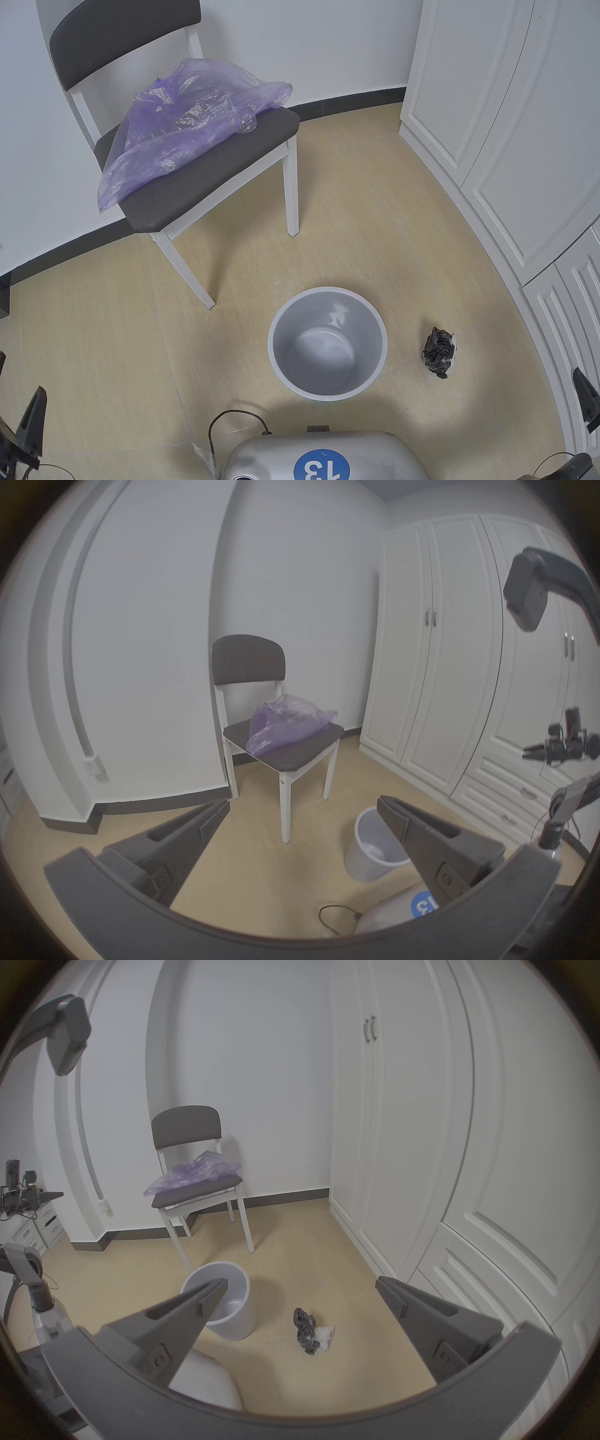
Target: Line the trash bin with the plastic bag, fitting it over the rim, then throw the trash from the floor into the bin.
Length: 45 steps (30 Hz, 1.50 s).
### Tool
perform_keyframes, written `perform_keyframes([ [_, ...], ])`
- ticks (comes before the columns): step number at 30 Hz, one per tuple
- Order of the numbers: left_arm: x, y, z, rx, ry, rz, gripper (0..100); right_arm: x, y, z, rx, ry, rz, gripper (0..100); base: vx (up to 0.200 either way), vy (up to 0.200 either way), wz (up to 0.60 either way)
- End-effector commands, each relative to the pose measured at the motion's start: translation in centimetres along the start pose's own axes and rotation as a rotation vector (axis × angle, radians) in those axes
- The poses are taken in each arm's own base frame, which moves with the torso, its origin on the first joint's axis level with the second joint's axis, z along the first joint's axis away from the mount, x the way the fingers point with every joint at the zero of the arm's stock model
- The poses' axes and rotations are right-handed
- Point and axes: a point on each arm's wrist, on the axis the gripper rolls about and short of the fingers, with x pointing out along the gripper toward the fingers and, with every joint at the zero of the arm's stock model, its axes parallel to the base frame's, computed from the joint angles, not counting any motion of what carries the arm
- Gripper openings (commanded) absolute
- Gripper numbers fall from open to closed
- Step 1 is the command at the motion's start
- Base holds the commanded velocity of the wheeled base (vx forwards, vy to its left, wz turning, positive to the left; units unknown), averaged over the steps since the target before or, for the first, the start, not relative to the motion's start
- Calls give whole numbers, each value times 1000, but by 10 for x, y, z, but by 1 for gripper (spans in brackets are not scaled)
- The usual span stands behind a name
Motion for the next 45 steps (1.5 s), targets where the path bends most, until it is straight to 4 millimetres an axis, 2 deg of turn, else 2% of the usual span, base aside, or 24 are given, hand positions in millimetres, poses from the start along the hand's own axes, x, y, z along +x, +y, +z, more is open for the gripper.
perform_keyframes([
  [1, 31, 6, 18, 48, 132, 19, 100, 35, -6, 32, -1, 53, 14, 100, 0, 0, 0],
  [5, 61, 12, 32, 110, 239, 94, 100, 63, -11, 58, -2, 38, 7, 100, 0, 0, 0],
  [6, 63, 13, 32, 115, 248, 96, 100, 65, -12, 59, -2, 38, 7, 100, 0, 0, 0],
  [8, 83, 16, 33, 148, 322, 114, 100, 83, -13, 74, -14, 16, 27, 100, 0, 0, 0],
  [9, 85, 17, 33, 153, 329, 115, 100, 85, -12, 75, -16, 14, 31, 100, 0, 0, 0],
  [11, 103, 19, 33, 178, 390, 115, 100, 99, -10, 83, -20, 15, 59, 100, 0, 0, 0],
  [12, 105, 19, 32, 180, 398, 114, 100, 101, -10, 83, -20, 20, 58, 100, 0, 0, 0],
  [16, 136, 24, 36, 192, 437, 116, 100, 124, -7, 79, -3, 58, 75, 100, 0, 0, 0],
  [19, 154, 27, 40, 200, 419, 137, 100, 132, -2, 76, 21, 46, 112, 100, 0, 0, 0],
  [24, 191, 34, 38, 233, 437, 174, 100, 134, 12, 71, 98, 56, 202, 100, 0, 0, 0],
  [25, 204, 38, 35, 244, 438, 200, 100, 136, 14, 72, 113, 54, 210, 100, 0, 0, 0],
  [32, 254, 54, 34, 310, 369, 263, 100, 135, 14, 74, 124, 28, 205, 100, 0, 0, 0],
  [39, 280, 60, 39, 323, 338, 313, 100, 134, 14, 74, 164, 30, 208, 100, 0, 0, 0],
  [45, 294, 68, 42, 315, 310, 355, 100, 136, 14, 75, 167, 31, 212, 100, 0, 0, 0],
])
